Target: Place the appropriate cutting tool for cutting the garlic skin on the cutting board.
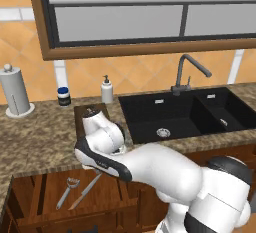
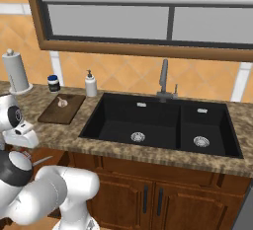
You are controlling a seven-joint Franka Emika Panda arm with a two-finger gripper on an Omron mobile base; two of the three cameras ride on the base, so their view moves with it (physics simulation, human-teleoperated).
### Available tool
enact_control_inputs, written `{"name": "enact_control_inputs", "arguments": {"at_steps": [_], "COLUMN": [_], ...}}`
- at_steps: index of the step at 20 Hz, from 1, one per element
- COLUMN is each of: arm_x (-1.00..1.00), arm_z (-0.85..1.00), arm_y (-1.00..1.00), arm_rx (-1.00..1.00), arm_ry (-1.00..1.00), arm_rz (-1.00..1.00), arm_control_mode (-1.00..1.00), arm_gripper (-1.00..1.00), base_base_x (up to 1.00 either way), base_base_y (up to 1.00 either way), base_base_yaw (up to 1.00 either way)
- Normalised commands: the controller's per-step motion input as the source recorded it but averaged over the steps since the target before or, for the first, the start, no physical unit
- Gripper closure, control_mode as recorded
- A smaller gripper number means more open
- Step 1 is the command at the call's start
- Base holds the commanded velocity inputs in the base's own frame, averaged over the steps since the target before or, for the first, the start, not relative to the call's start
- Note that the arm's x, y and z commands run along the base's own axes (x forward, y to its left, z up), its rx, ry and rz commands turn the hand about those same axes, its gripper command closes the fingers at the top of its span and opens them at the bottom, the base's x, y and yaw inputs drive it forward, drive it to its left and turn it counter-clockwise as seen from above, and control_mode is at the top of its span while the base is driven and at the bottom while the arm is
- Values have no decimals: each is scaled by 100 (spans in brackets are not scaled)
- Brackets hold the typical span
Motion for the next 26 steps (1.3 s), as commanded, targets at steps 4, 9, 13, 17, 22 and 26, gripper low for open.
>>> {"name": "enact_control_inputs", "arguments": {"at_steps": [4, 9, 13, 17, 22, 26], "arm_x": [0, -11, -5, 0, 2, 0], "arm_z": [-48, -46, -35, -21, -30, -40], "arm_y": [28, 42, 40, 17, 1, 0], "arm_rx": [8, 8, 9, 10, 6, 12], "arm_ry": [15, 11, 0, -21, -10, 0], "arm_rz": [0, 0, 0, 0, 10, 16], "arm_control_mode": [-100, -100, -100, -100, -100, -100], "arm_gripper": [-100, -100, -100, -100, -100, -100], "base_base_x": [0, 0, 0, 0, 0, 0], "base_base_y": [0, 0, 0, 0, 0, 0], "base_base_yaw": [0, 0, 0, 0, 0, 0]}}
